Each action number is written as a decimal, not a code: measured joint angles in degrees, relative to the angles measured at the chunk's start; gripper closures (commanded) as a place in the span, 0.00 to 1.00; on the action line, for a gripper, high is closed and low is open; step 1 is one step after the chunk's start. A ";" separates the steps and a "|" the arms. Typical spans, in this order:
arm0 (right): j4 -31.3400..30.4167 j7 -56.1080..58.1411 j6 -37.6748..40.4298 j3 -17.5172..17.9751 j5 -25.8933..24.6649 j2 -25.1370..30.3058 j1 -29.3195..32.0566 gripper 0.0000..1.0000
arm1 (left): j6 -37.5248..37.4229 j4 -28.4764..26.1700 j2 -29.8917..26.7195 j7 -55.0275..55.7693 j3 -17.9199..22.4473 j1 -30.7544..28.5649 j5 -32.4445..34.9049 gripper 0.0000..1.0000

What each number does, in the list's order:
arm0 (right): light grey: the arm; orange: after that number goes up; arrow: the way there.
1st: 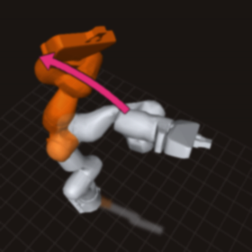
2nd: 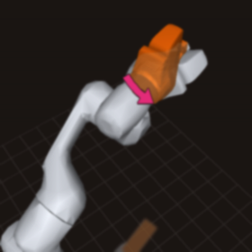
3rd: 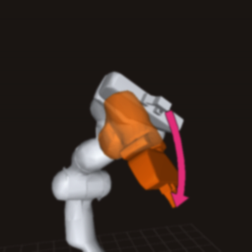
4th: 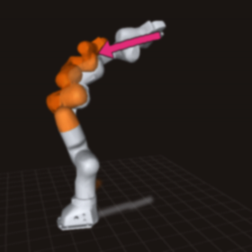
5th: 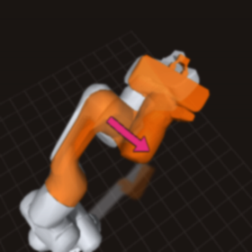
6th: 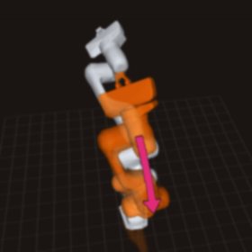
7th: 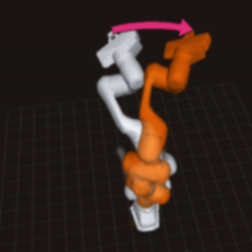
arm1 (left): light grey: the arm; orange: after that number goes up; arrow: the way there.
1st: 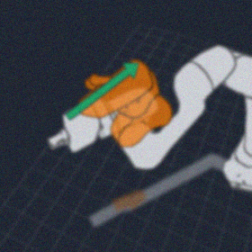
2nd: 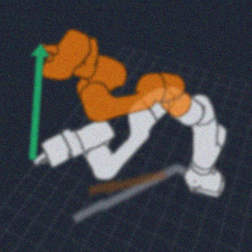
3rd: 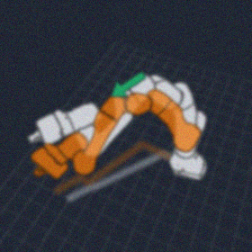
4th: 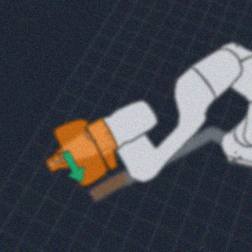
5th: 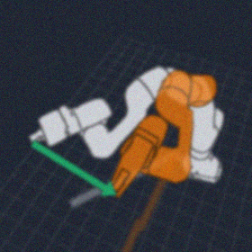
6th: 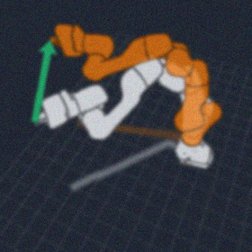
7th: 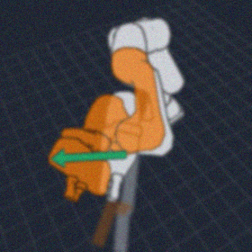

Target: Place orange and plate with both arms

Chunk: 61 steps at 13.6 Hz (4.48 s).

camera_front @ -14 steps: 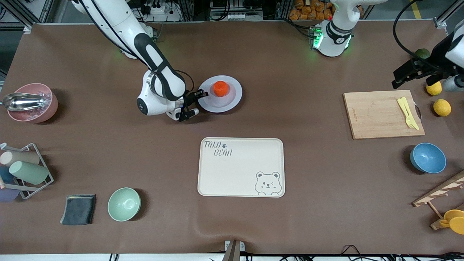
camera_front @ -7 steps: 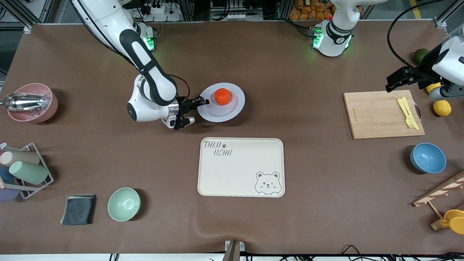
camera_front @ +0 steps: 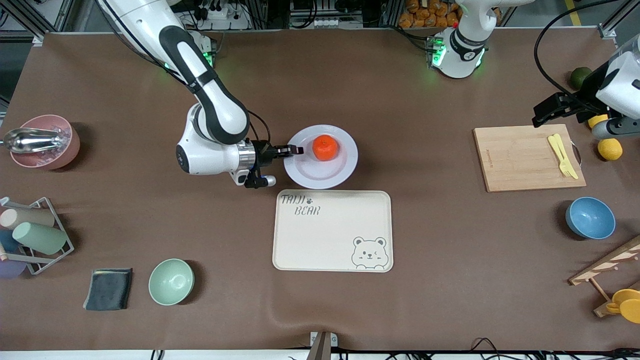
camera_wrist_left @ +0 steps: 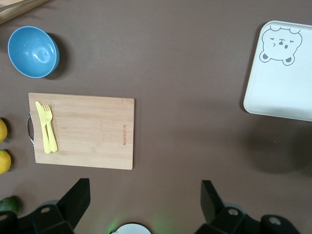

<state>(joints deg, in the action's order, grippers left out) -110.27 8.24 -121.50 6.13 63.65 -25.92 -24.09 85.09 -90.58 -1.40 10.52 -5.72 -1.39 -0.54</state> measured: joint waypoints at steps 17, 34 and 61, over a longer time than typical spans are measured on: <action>37.62 -22.46 -9.45 -0.14 -9.71 -29.50 -4.58 1.00 | 0.59 -1.42 0.49 -0.09 -0.21 -1.51 0.00 0.00; 27.18 -14.96 -5.10 -0.69 -26.04 -14.38 4.41 0.00 | 0.26 -1.44 0.16 -0.09 -1.70 -1.42 0.00 0.00; 21.35 -5.59 38.71 -14.85 -62.99 25.75 20.63 0.00 | -0.13 0.74 -1.87 -0.09 -1.94 -1.69 0.00 0.00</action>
<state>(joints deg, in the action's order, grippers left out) -88.92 2.65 -82.79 -8.72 0.66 -0.17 -3.45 84.96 -89.84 -3.27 10.43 -7.67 -3.08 -0.54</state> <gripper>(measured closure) 0.000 0.000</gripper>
